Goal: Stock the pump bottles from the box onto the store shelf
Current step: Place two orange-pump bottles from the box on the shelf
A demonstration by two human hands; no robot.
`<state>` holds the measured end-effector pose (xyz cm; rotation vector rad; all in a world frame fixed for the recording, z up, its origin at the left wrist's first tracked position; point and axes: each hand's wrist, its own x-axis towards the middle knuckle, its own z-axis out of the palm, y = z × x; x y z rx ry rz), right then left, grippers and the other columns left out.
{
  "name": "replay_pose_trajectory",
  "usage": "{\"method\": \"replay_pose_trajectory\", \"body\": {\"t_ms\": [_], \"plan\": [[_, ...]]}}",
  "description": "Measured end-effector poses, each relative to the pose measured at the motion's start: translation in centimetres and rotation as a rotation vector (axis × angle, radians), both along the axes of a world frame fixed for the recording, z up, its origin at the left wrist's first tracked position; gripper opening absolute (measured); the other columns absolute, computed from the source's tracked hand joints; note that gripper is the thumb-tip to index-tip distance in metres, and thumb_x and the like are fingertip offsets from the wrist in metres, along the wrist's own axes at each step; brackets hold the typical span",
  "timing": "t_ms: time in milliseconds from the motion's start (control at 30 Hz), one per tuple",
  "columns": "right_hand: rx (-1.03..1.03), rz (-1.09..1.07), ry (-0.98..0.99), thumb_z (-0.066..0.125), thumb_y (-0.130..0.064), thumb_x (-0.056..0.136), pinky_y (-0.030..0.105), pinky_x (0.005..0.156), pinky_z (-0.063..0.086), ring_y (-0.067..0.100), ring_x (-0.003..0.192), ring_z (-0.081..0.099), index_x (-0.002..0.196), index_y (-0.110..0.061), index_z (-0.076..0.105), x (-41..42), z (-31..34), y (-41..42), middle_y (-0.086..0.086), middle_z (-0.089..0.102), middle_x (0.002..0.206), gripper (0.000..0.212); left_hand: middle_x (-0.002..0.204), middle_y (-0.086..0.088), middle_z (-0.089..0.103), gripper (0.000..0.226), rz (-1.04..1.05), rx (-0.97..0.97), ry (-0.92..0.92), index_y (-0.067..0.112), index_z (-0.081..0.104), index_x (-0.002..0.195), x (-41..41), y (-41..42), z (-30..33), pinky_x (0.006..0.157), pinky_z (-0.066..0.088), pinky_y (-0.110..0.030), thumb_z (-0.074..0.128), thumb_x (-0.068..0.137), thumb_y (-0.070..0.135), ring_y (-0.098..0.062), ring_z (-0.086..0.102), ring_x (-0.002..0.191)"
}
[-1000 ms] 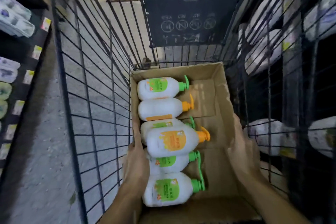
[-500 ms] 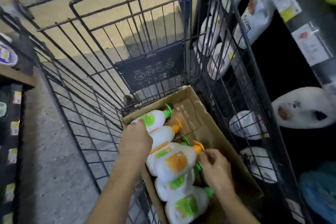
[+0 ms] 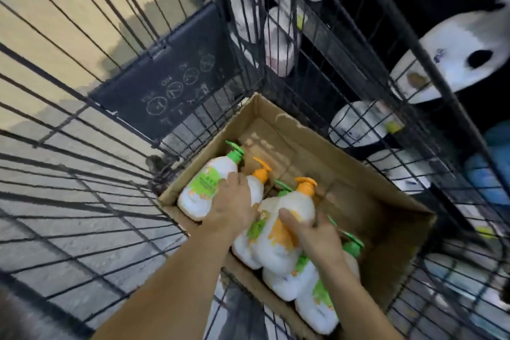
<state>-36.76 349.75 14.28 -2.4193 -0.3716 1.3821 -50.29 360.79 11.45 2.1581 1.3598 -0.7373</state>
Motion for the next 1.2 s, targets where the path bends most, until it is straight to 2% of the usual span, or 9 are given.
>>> {"method": "replay_pose_trajectory", "body": {"t_ms": [133,267,400,567,700,800,900,1033,1200], "plan": [[0.025,-0.040,0.121,0.082,-0.059,0.059,0.046,0.096,0.051,0.028,0.114,0.062,0.137,-0.025,0.048,-0.1,-0.6,0.2,0.003,0.062,0.130,0.092,0.129,-0.013,0.036,0.079,0.003,0.026,0.033,0.003,0.039,0.132,0.2,0.2,-1.9,0.096,0.043,-0.039,0.065,0.077,0.054,-0.031,0.040,0.115],[0.102,-0.116,0.176,0.082,-0.042,0.072,0.044,0.094,0.052,0.026,0.114,0.059,0.145,-0.029,0.038,-1.6,-0.8,-0.1,0.001,0.057,0.134,0.086,0.133,-0.014,0.033,0.074,0.020,0.035,0.072,0.000,0.033,0.135,1.1,-0.8,-1.8,0.094,0.041,-0.034,0.061,0.082,0.043,-0.031,0.041,0.117],[0.142,-0.182,0.194,0.082,-0.042,0.072,0.038,0.097,0.048,0.023,0.120,0.055,0.147,-0.031,0.034,-2.3,0.2,-1.6,-0.003,0.052,0.140,0.090,0.128,-0.013,0.043,0.074,-0.018,0.040,0.071,0.004,0.035,0.134,0.8,-2.5,-1.0,0.094,0.041,-0.035,0.062,0.078,0.044,-0.029,0.046,0.114],[0.151,-0.243,0.152,0.088,-0.049,0.059,0.037,0.100,0.046,0.020,0.120,0.055,0.140,-0.037,0.038,-1.5,3.5,-3.5,-0.010,0.055,0.132,0.096,0.131,-0.011,0.045,0.082,0.094,-0.020,-0.170,0.010,0.032,0.139,-1.8,-3.1,3.9,0.099,0.037,-0.036,0.066,0.074,0.048,-0.030,0.045,0.122],[0.293,-0.297,0.090,0.090,-0.054,0.049,0.045,0.095,0.052,0.017,0.108,0.062,0.108,-0.049,0.046,-0.2,6.9,-4.8,-0.009,0.063,0.122,0.074,0.121,-0.009,0.047,0.093,0.264,-0.049,-0.395,0.011,0.039,0.133,-1.9,-2.1,10.2,0.093,0.042,-0.040,0.072,0.056,0.051,-0.031,0.047,0.117],[0.423,-0.231,0.025,0.089,-0.058,0.051,0.046,0.089,0.055,0.012,0.107,0.063,0.111,-0.056,0.044,1.0,11.4,-5.6,-0.016,0.062,0.119,0.075,0.110,-0.003,0.046,0.095,0.383,-0.033,-0.593,0.012,0.045,0.126,-1.4,-2.3,15.7,0.085,0.043,-0.037,0.069,0.043,0.050,-0.027,0.050,0.107],[0.546,-0.168,-0.014,0.089,-0.052,0.059,0.041,0.086,0.057,0.001,0.104,0.062,0.113,-0.056,0.045,2.6,18.0,-6.1,-0.022,0.061,0.116,0.070,0.112,0.000,0.048,0.080,0.413,-0.027,-0.749,0.023,0.044,0.120,-0.9,-2.7,21.5,0.080,0.044,-0.033,0.079,0.049,0.032,-0.022,0.053,0.106],[0.735,-0.142,-0.065,0.090,-0.046,0.060,0.040,0.082,0.059,0.001,0.102,0.064,0.118,-0.052,0.047,5.1,26.9,-7.5,-0.020,0.063,0.116,0.073,0.120,0.009,0.053,0.081,0.328,-0.038,-0.947,0.036,0.039,0.123,0.4,-3.6,30.7,0.081,0.052,-0.034,0.083,0.054,0.036,-0.011,0.056,0.109],[0.946,-0.129,-0.137,0.092,-0.043,0.058,0.039,0.081,0.059,0.005,0.099,0.067,0.119,-0.052,0.048,9.6,39.0,-11.1,-0.019,0.066,0.112,0.076,0.102,0.049,0.053,0.065,0.185,-0.042,-1.141,0.057,0.035,0.112,4.4,-7.7,43.9,0.064,0.053,-0.015,0.081,0.071,0.035,0.018,0.058,0.094]]}}
